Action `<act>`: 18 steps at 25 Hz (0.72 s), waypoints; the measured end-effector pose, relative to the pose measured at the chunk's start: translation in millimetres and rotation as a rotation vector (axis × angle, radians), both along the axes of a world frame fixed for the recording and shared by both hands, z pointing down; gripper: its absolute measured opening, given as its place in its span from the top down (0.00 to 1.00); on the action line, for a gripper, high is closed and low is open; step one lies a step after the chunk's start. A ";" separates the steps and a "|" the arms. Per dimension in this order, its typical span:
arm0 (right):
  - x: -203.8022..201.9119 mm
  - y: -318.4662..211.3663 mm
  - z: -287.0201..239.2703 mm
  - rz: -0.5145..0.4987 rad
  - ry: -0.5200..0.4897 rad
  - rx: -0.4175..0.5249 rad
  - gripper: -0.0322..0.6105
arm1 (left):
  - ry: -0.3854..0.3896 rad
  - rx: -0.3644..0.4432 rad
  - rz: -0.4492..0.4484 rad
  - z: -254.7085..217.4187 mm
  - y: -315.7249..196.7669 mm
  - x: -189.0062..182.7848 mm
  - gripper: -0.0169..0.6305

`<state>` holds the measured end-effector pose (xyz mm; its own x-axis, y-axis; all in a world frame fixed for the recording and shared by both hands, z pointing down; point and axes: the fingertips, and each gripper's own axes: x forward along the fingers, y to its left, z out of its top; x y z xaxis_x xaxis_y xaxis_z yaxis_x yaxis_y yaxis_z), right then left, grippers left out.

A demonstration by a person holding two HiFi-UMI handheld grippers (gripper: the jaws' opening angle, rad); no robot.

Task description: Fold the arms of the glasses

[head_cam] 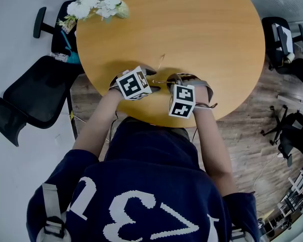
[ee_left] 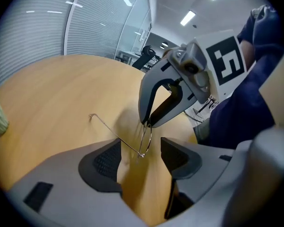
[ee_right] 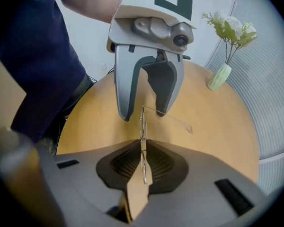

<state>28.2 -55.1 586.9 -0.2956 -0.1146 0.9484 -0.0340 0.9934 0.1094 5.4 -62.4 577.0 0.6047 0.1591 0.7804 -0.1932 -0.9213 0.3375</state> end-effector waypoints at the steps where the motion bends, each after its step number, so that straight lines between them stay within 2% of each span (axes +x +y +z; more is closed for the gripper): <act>1: 0.4 -0.3 0.3 -0.001 0.003 -0.001 0.87 | -0.011 0.028 0.011 1.0 -1.4 0.9 0.57; 3: 0.9 -1.2 0.6 -0.006 0.005 0.000 0.86 | -0.029 0.065 0.042 1.1 -2.7 3.5 0.57; 9: -4.3 -2.7 -0.4 -0.024 0.004 0.002 0.86 | -0.040 0.091 0.135 2.4 4.9 16.5 0.60; 11: -6.6 -3.7 -0.5 -0.027 0.001 0.008 0.85 | -0.040 0.089 0.147 3.7 6.6 19.2 0.68; 13: -7.5 -4.7 -2.3 -0.013 -0.022 0.007 0.84 | -0.052 0.106 0.146 6.7 4.2 18.2 0.83; 18: 3.1 -1.0 -11.2 0.079 -0.127 -0.053 0.76 | -0.002 0.053 0.085 6.1 -1.8 18.9 0.93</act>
